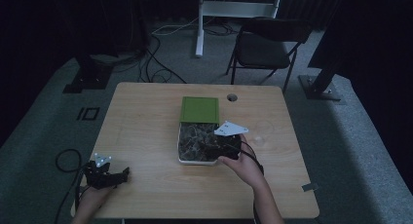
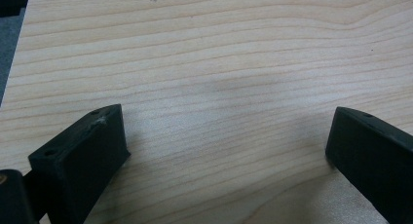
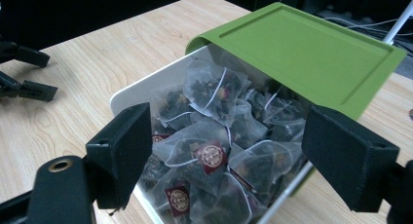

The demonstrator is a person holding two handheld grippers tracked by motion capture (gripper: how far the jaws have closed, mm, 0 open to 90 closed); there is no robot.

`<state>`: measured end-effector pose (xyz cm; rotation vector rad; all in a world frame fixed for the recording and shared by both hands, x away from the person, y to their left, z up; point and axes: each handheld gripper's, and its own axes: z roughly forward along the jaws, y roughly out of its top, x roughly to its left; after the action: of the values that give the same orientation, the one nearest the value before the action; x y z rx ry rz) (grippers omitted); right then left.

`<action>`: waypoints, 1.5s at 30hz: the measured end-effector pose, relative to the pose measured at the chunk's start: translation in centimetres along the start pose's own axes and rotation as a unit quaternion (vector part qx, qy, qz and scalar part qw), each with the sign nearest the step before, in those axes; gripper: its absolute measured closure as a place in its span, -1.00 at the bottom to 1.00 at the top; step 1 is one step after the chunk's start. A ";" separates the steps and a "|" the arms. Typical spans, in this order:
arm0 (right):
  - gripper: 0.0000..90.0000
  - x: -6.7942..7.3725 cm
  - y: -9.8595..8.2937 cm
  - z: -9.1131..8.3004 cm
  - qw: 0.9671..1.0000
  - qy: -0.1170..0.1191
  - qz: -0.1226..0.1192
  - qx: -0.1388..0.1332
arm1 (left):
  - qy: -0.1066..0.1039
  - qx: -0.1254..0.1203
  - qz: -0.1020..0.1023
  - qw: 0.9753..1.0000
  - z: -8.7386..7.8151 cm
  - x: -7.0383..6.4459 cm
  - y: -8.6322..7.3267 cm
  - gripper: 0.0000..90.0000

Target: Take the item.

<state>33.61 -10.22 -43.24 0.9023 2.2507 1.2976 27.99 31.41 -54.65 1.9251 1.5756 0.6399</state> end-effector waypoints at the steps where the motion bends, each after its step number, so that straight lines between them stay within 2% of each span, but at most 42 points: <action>1: -0.59 0.0 0.0 0.0 1.000 0.000 0.000 0.000 | 0.000 0.000 0.000 1.000 0.0 0.0 0.0 -0.96; 18: -0.51 1.6 1.2 3.2 1.000 -0.005 0.006 0.009 | 0.000 0.000 0.000 1.000 0.0 0.0 0.0 -0.96; 29: -0.39 1.7 1.4 4.8 0.999 -0.024 0.020 0.026 | 0.000 0.000 0.000 1.000 0.0 0.0 0.0 -0.96; 38: -0.24 1.9 1.4 5.9 0.998 -0.042 0.020 0.039 | 0.000 0.001 0.002 1.000 0.0 0.0 0.0 -0.96; 45: 0.05 2.0 1.5 6.4 0.997 -0.054 0.017 0.049 | 0.000 0.000 0.001 1.000 0.0 0.0 0.0 -0.96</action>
<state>36.60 -4.30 -45.17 1.0247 2.2401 1.1329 27.95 31.42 -54.65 1.9265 1.5744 0.6405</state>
